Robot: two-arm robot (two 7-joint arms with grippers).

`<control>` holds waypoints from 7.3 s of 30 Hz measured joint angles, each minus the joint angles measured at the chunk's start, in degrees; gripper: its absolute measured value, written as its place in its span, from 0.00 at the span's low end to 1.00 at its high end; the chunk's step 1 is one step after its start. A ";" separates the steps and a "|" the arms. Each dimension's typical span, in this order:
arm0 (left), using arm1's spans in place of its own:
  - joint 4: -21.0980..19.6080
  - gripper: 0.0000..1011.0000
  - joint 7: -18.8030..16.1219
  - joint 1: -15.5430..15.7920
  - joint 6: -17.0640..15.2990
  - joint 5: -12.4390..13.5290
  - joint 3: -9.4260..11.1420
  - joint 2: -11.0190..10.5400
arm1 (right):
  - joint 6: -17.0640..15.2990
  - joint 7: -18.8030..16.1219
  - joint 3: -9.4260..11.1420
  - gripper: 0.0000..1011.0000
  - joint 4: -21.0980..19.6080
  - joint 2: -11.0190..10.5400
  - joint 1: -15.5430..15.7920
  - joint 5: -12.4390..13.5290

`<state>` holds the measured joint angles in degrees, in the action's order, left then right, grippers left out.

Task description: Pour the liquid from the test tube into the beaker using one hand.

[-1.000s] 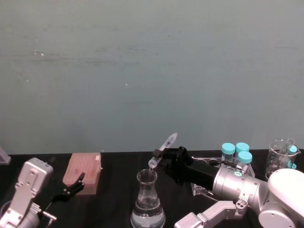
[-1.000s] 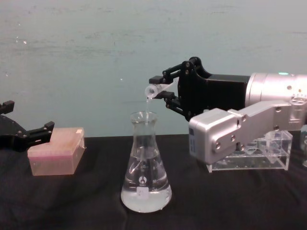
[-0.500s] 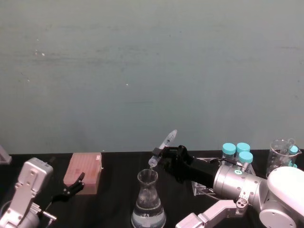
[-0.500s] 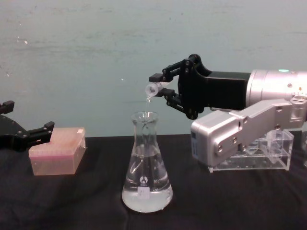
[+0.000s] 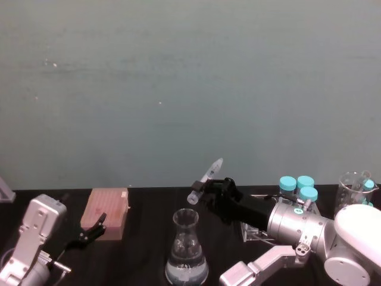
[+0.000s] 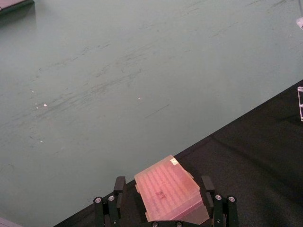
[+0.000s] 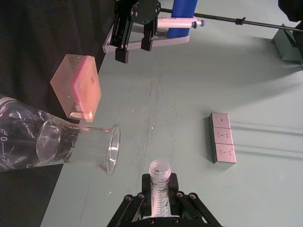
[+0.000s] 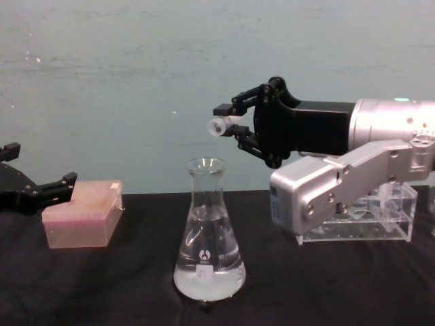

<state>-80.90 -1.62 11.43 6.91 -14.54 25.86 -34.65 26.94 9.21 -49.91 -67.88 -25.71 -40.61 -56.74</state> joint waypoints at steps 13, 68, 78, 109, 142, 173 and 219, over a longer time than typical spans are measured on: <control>0.00 0.99 0.00 0.00 0.00 0.00 0.00 0.00 | -0.69 -3.66 2.96 0.20 -0.30 0.94 1.60 7.11; 0.00 0.99 0.00 0.00 0.00 0.00 0.00 0.00 | -27.50 -39.27 31.60 0.20 5.97 9.85 7.32 70.01; 0.00 0.99 0.00 0.00 -0.01 0.00 0.00 0.00 | -28.01 -39.39 29.99 0.20 5.74 8.95 7.78 71.10; 0.00 0.99 0.00 0.00 0.00 0.00 0.00 0.00 | -25.10 -40.92 26.68 0.20 11.94 8.55 5.74 72.45; 0.00 0.99 0.00 0.00 0.00 0.00 0.00 0.00 | -21.99 -41.21 25.24 0.20 16.41 9.76 3.74 70.66; 0.00 0.99 -0.01 0.00 0.00 0.00 0.00 0.00 | -22.14 -41.15 25.37 0.92 16.41 9.76 3.76 70.90; 0.00 0.99 0.00 0.00 0.00 0.00 0.00 0.00 | -22.14 -41.16 25.36 0.99 16.41 9.77 3.76 70.90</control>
<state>-80.90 -1.62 11.43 6.91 -14.55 25.86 -34.65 4.80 -31.95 -24.55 -51.48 -15.95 -36.85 14.16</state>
